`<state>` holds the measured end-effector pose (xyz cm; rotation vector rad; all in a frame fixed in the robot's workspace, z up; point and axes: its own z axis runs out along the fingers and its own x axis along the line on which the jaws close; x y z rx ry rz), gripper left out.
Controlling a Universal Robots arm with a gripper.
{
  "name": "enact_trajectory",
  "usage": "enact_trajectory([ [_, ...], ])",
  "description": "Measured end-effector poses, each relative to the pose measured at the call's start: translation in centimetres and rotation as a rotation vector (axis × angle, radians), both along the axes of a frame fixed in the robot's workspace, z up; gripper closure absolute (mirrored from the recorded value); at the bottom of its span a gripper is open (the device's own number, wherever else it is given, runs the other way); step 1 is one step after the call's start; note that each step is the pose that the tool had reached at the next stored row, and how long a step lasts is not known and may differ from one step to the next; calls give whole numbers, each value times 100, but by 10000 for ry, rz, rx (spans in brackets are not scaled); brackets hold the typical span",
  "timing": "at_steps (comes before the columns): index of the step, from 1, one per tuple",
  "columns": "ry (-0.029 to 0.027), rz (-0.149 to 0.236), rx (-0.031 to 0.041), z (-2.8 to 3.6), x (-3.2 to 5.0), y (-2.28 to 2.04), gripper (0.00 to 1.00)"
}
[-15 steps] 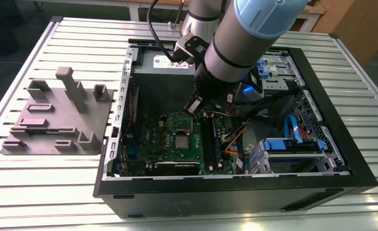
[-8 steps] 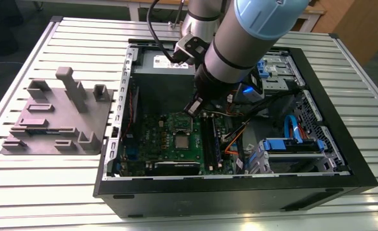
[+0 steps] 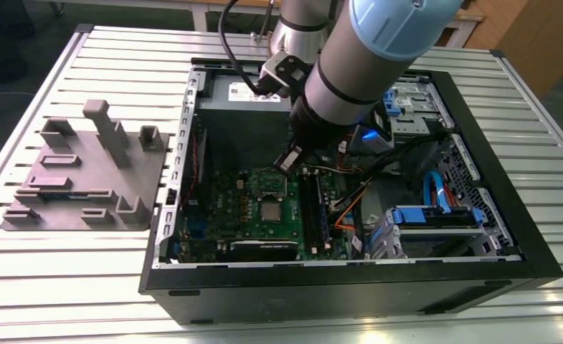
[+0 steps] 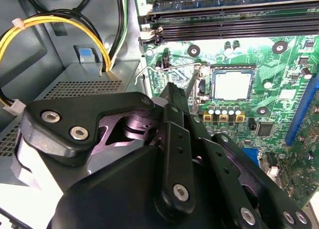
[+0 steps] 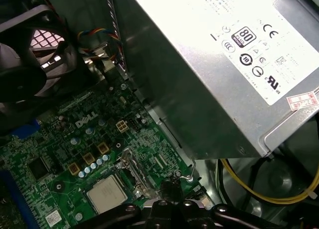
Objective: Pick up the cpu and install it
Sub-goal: 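Close the cpu cover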
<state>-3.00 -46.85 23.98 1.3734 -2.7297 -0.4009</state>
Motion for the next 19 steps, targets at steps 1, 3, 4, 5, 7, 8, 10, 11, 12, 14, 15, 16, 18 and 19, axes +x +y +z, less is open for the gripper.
enact_trajectory([
  [1, 0, -1, 0, 0, 0, -5, 90],
  [3, 0, 0, 0, 0, 0, -17, 90],
  [4, 0, 0, 0, 0, 0, -23, 90],
  [5, 0, 0, -3, 0, 0, -31, 90],
  [7, -1, -1, -17, 0, 0, -46, 90],
  [8, -1, -1, -33, -1, -1, -53, 90],
  [10, -1, -1, -95, -1, -1, -63, 90],
  [11, 0, -2, -135, 0, 0, -68, 90],
  [12, 0, -1, -175, 0, 0, -71, 90],
  [14, 0, 1, -259, 0, 1, -76, 90],
  [15, 0, 0, -330, -1, 0, -79, 90],
  [16, -1, -1, -407, -1, 0, -81, 90],
  [18, 0, 0, -575, -2, 0, -84, 90],
  [19, 0, 2, -667, -3, 0, -85, 90],
])
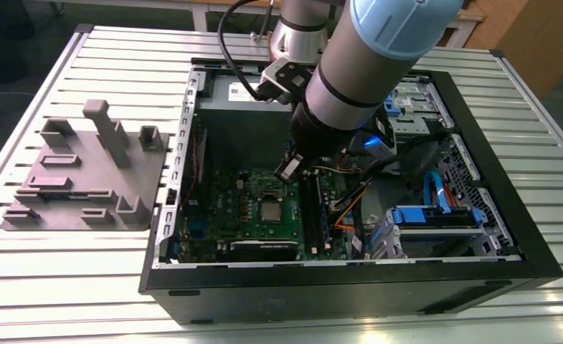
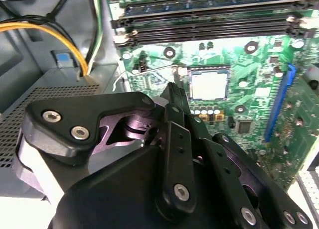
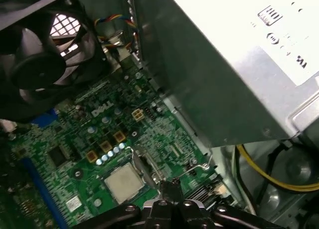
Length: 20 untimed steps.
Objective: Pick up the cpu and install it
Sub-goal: 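Close the cpu cover, then install the first cpu locking lever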
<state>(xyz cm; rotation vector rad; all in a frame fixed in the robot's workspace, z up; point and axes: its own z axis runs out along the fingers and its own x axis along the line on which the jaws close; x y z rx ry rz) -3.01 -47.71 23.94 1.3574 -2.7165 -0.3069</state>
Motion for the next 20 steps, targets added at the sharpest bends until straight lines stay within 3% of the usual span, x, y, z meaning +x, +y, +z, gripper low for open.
enact_trajectory([
  [3, 0, 4, -155, -9, 0, -4, 90],
  [7, -1, 18, -164, -12, -3, -13, 90],
  [12, -1, 99, -165, -12, -61, -71, 90],
  [20, -1, 116, -165, -12, -62, -71, 90],
])
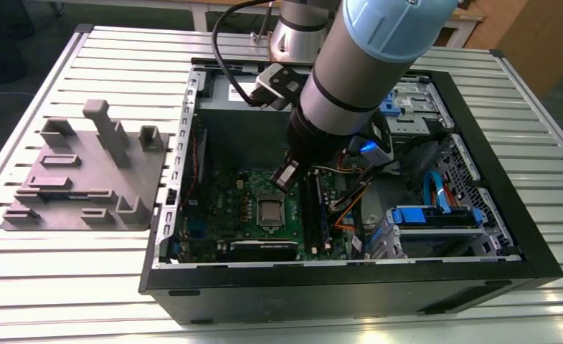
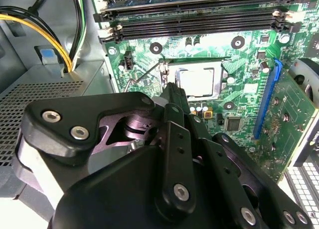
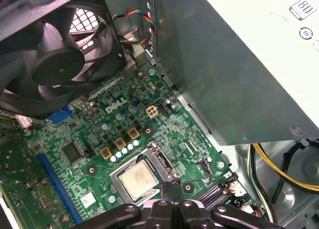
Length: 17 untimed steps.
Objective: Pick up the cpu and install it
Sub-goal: 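Install the first cpu locking lever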
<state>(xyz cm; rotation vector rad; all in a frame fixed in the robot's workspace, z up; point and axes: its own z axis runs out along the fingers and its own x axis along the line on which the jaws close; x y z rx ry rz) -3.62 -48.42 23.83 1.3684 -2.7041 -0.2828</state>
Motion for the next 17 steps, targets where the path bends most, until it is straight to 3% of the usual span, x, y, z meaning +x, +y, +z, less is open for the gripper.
enact_trajectory([
  [8, 1, 3, 0, 0, 6, 0, 90],
  [14, 17, 2, -1, -4, 130, 7, 90],
  [16, 16, -1, -1, -5, 135, 45, 90],
  [17, 16, 2, 0, -6, 137, 111, 90],
])
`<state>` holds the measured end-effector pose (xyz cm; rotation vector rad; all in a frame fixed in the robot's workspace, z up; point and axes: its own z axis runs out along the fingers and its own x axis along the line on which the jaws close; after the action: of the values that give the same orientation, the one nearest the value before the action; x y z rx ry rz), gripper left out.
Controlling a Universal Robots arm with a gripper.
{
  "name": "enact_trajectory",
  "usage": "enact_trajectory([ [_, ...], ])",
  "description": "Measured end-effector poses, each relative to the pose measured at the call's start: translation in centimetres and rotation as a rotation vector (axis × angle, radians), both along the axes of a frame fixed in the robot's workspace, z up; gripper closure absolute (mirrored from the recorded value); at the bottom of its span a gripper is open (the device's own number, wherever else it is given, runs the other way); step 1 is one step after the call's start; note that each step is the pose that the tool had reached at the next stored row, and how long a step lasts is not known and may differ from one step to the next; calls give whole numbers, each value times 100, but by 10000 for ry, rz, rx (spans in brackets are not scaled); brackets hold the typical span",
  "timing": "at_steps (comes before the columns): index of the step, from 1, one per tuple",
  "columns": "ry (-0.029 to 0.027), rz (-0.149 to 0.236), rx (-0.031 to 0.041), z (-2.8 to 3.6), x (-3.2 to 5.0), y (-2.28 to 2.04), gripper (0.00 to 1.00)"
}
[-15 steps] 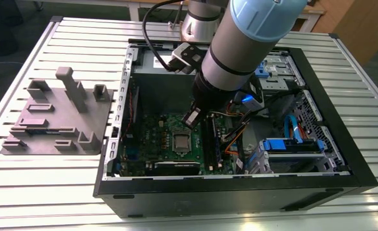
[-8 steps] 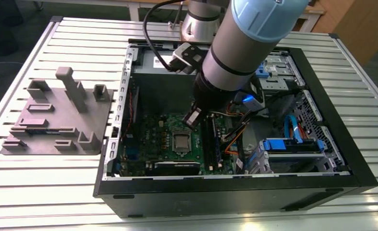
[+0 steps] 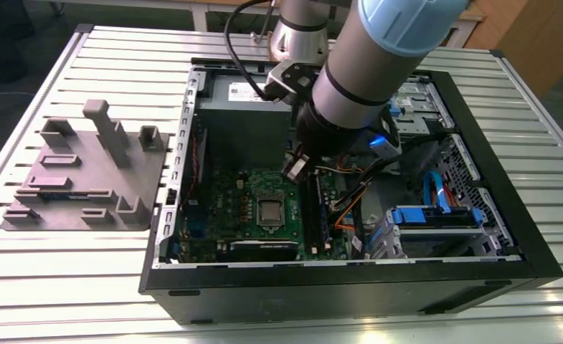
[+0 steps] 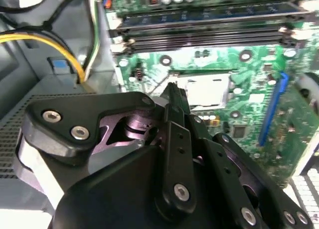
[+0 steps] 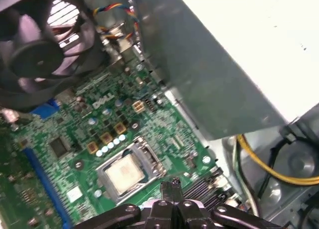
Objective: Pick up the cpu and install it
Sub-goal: 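Install the first cpu locking lever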
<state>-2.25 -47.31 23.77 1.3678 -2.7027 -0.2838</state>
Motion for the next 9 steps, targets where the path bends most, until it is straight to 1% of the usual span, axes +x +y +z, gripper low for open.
enact_trajectory([
  [2, 0, 0, -1, 0, 3, 46, 90],
  [3, 0, 0, 1, 0, 8, 57, 90],
  [9, 0, 1, -1, 0, 80, 68, 90],
])
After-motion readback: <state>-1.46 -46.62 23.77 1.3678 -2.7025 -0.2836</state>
